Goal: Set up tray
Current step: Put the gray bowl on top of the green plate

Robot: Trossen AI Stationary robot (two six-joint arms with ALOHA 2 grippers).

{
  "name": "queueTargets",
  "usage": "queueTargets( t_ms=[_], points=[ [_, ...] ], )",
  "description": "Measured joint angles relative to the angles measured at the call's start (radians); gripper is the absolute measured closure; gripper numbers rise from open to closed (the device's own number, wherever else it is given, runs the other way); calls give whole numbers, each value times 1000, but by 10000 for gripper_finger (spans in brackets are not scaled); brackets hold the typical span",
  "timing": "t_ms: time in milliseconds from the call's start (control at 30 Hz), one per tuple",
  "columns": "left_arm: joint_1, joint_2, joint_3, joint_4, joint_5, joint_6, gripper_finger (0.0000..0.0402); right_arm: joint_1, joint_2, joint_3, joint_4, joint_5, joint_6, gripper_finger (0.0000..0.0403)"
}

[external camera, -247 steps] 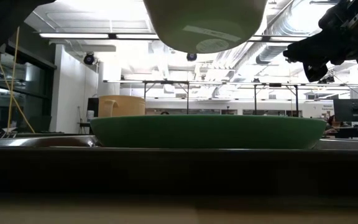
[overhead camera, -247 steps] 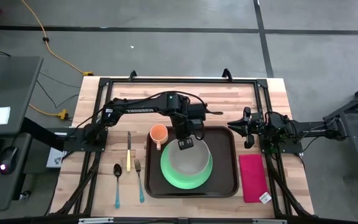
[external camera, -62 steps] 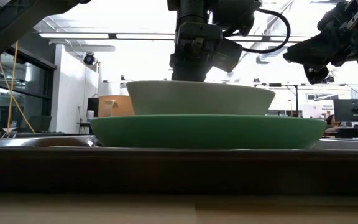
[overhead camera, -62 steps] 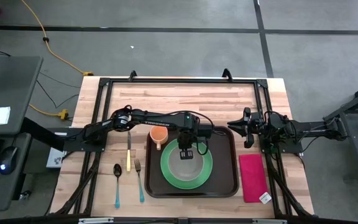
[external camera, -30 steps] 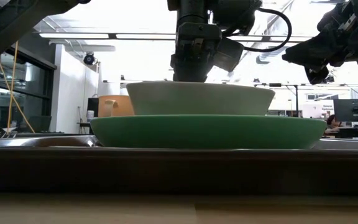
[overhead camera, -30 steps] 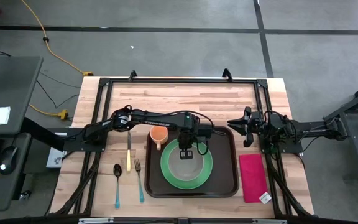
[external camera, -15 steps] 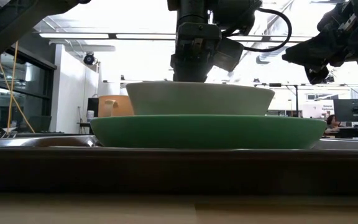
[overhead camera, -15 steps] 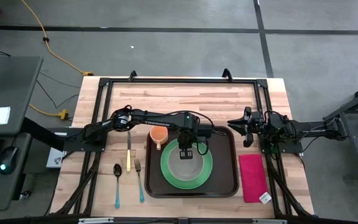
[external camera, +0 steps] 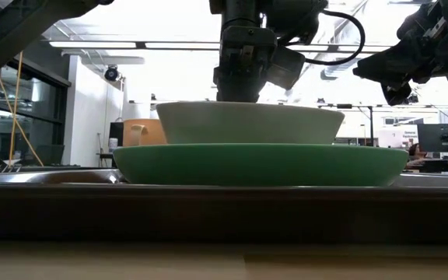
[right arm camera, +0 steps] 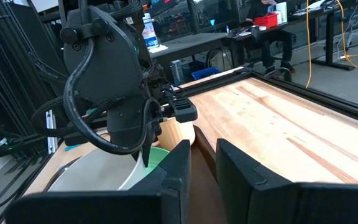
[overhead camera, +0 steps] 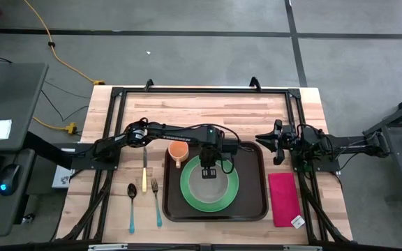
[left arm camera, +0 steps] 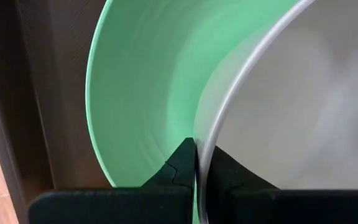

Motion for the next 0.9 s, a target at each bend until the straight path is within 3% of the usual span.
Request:
queueTargets(
  t_ms=[467,900],
  points=[
    [0,0,0,1,-26,-3,352,0,0,0,0,0,0,351],
    [0,0,5,18,-56,-11,243,0,0,0,0,0,0,349]
  ],
)
